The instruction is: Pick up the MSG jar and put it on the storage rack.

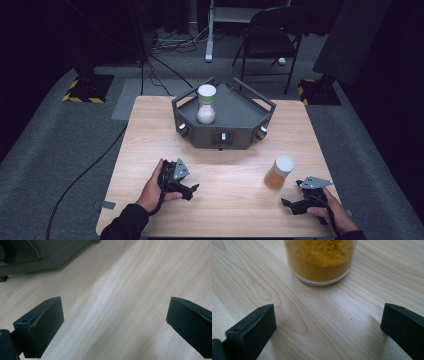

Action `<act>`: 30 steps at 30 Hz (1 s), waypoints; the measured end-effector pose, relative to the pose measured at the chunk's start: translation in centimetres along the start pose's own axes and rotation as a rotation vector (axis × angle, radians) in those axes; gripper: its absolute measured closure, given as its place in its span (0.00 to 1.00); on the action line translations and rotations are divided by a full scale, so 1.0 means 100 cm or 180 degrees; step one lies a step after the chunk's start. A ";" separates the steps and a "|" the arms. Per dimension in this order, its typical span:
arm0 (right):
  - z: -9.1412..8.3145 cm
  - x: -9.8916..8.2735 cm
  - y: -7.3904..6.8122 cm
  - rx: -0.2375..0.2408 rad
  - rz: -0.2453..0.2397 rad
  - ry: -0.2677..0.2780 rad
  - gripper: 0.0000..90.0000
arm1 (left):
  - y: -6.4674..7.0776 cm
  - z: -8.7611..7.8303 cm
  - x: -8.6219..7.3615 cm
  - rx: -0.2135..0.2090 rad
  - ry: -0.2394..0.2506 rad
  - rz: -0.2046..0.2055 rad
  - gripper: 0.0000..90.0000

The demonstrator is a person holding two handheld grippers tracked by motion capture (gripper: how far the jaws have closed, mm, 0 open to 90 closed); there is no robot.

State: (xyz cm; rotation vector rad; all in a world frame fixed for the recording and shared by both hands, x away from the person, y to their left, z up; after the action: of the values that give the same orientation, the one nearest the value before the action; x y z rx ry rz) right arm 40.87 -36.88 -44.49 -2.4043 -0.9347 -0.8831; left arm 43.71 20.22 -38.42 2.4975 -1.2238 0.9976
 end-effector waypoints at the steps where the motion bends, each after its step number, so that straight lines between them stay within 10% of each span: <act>1: 0.000 0.000 0.000 0.0000 0.0001 0.0000 0.00 | 0.000 -0.001 -0.002 -0.0011 -0.0025 0.0001 0.01; 30: 0.000 0.000 0.000 0.0000 0.0002 0.0000 0.00 | -0.014 -0.010 -0.039 -0.0276 -0.0347 -0.0125 0.01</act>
State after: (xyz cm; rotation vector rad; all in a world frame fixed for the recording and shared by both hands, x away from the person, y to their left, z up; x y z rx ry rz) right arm 40.87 -36.88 -44.49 -2.4044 -0.9340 -0.8828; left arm 42.57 24.00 -40.01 2.5273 -1.2154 0.7911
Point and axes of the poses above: each handheld gripper's, and its own axes: z roughly forward along the jaws, x roughly out of its top, y roughly to its right, the point moved 5 cm from there along z, roughly forward along the jaws, and after that the axes turned 3 degrees about x, right-handed, at the moved point
